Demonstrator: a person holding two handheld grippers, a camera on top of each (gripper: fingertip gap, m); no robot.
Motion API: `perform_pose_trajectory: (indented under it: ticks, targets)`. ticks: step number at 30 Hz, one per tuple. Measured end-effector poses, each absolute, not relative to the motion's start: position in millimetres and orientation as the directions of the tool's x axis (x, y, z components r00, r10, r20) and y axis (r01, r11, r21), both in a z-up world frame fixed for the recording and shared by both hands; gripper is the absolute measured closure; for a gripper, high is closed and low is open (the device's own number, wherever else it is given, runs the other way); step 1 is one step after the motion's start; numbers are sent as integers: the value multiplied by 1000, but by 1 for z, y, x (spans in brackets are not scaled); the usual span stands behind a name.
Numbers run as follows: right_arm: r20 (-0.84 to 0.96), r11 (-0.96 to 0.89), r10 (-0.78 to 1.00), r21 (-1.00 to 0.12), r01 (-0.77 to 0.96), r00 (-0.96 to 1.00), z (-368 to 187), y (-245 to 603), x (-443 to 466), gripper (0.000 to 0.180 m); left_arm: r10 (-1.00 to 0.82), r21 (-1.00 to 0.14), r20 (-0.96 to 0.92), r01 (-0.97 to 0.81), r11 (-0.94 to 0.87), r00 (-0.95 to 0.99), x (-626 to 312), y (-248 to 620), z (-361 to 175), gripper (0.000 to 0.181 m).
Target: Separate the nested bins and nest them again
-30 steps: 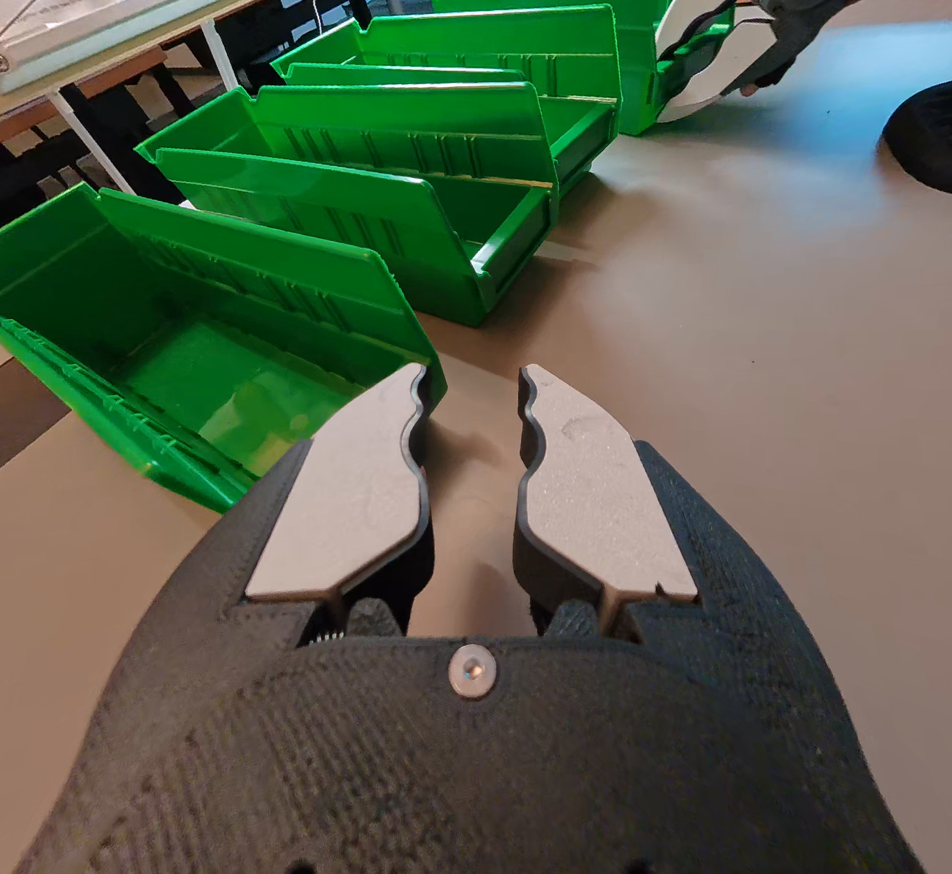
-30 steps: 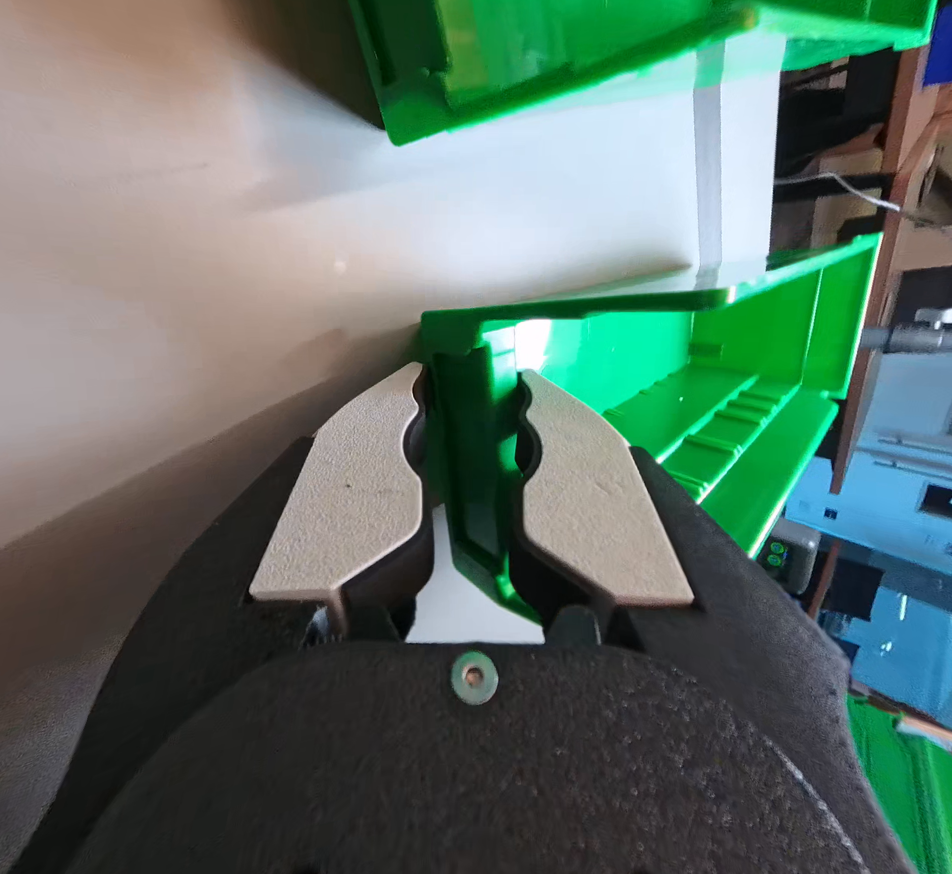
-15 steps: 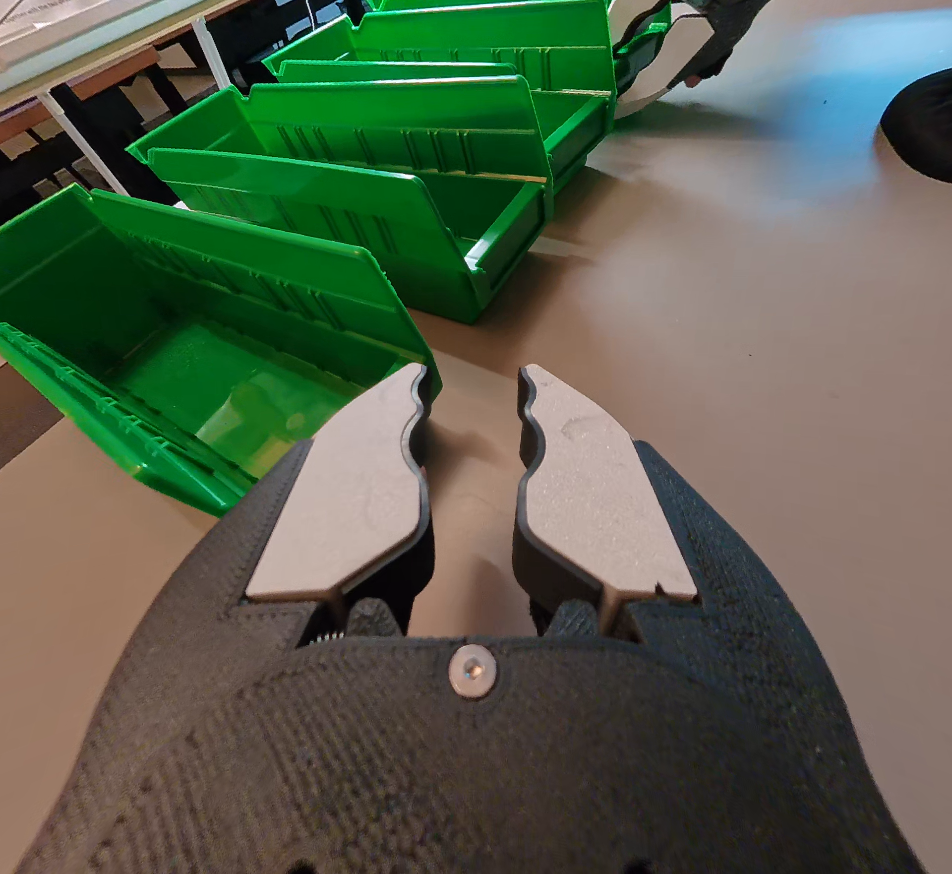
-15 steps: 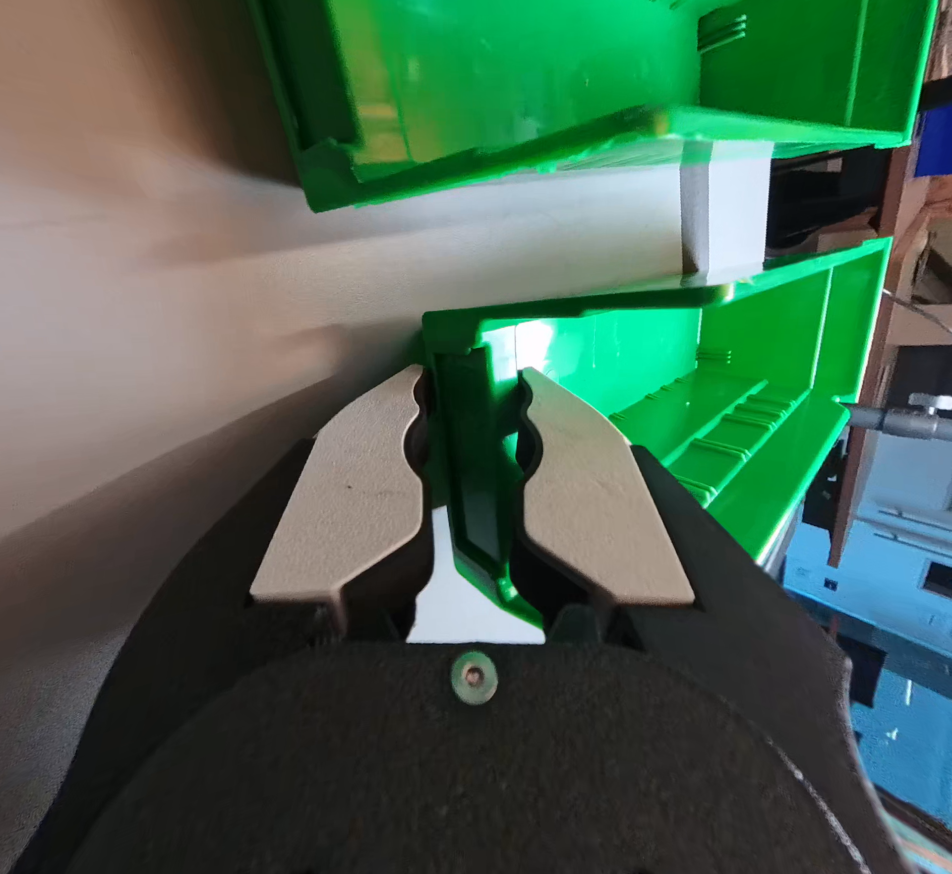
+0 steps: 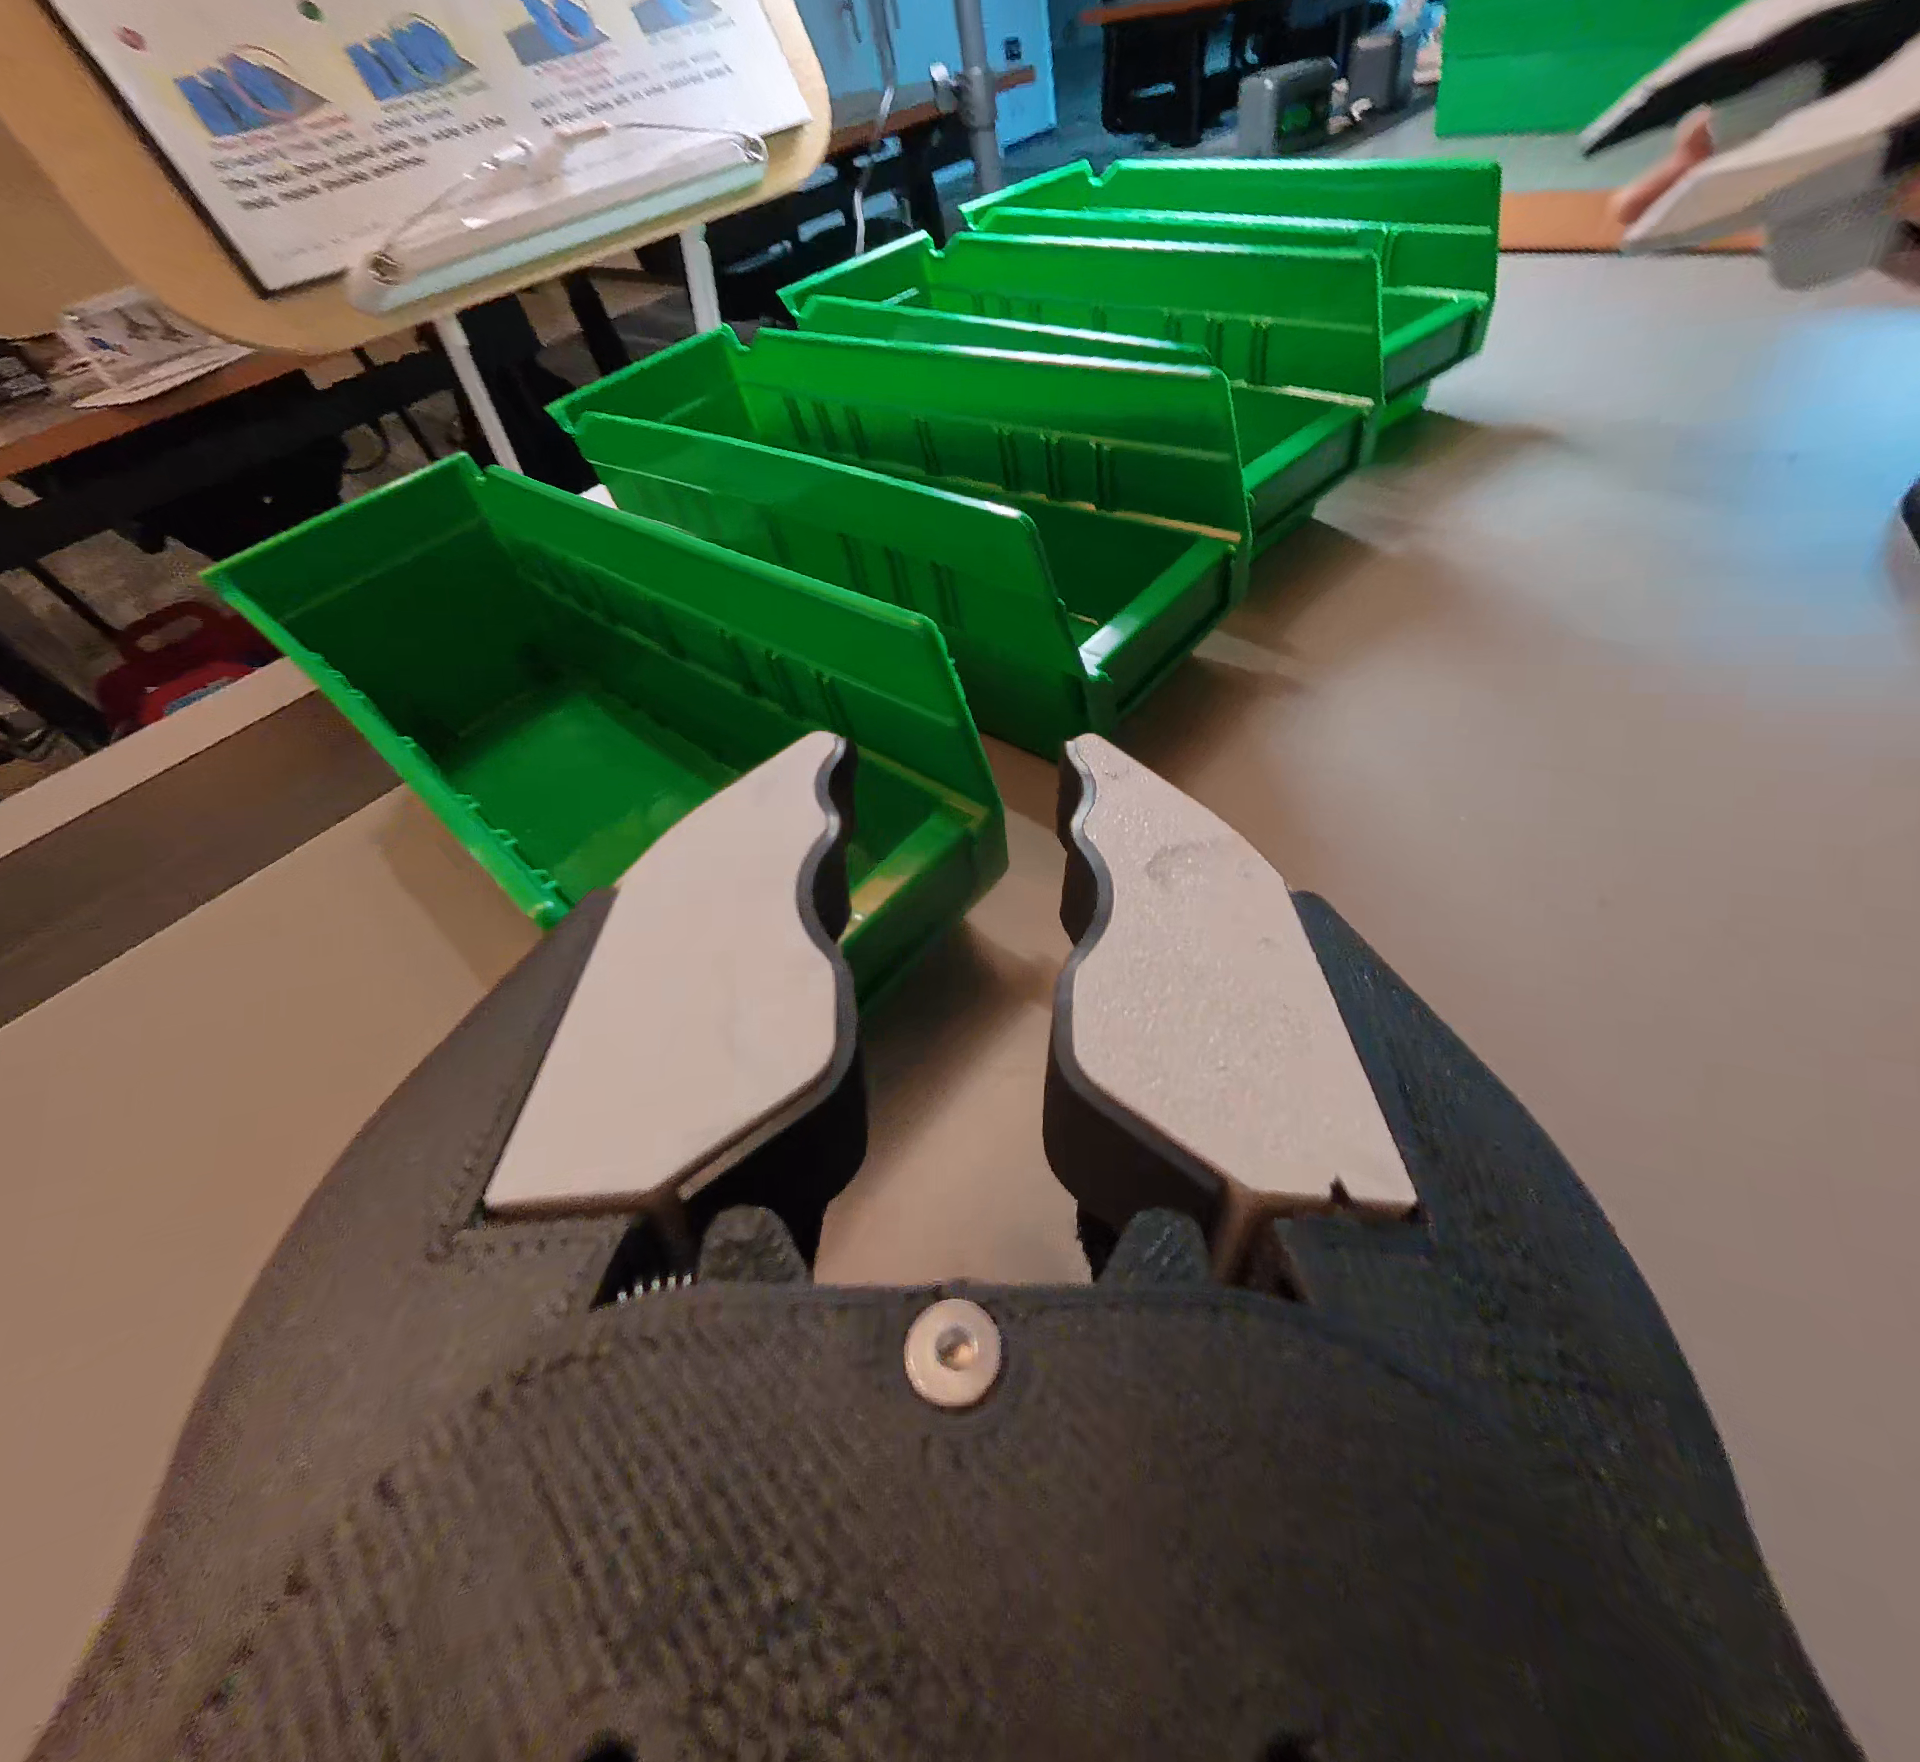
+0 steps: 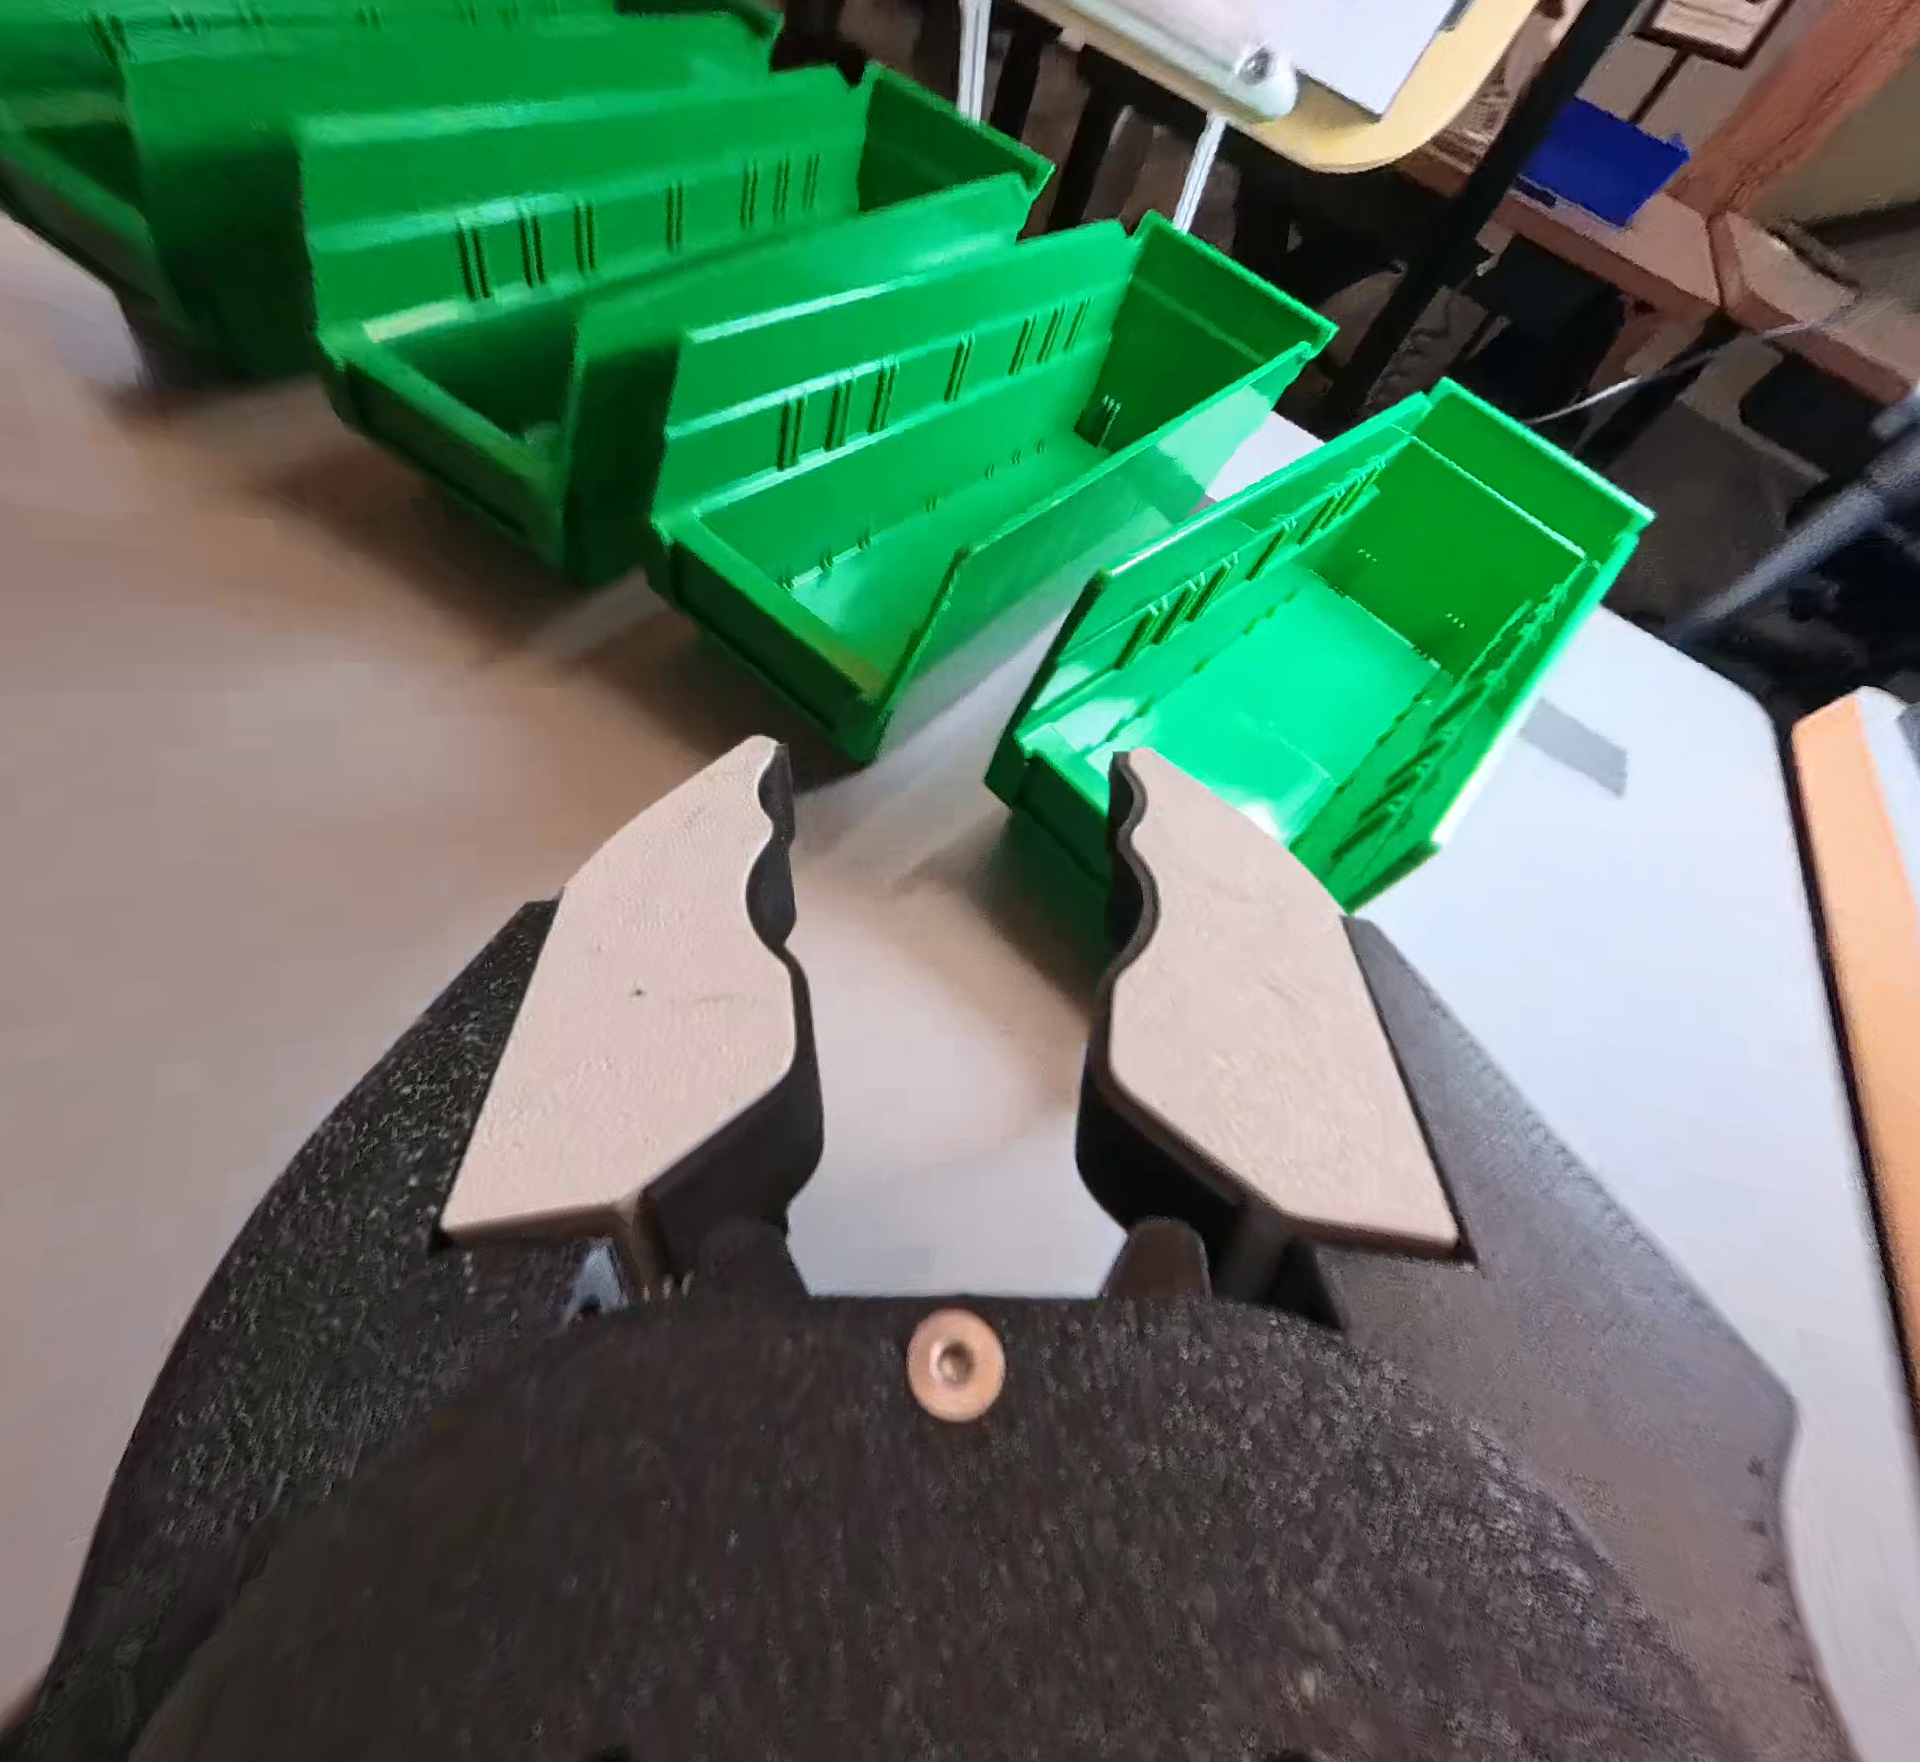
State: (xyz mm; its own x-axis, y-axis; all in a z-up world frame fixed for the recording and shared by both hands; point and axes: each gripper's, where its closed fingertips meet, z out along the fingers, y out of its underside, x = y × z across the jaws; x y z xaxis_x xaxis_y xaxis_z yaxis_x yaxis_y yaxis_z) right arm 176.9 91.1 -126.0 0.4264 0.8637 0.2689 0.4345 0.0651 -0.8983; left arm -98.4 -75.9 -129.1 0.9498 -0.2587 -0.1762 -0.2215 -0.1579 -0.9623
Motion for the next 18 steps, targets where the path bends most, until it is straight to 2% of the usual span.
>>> perform_pose_trajectory:
  ticks: [5,9,12,18]
  targets:
    - [159,-24,843,-944,330,514,-136,72,188,114,-162,-970,-160,-185,-156,974,-107,-85,-125,136]
    - [201,25,839,-942,333,505,-155,68,191,106,-91,-976,-133,-146,-163,987,-112,-101,-128,134]
    - [212,70,823,-959,276,528,-142,69,192,111,-72,-974,-96,-109,-199,993,-114,-112,-141,131]
    - [118,-23,820,-971,238,560,-147,79,197,109,-53,-977,-17,-28,-212,998,-124,-115,-142,126]
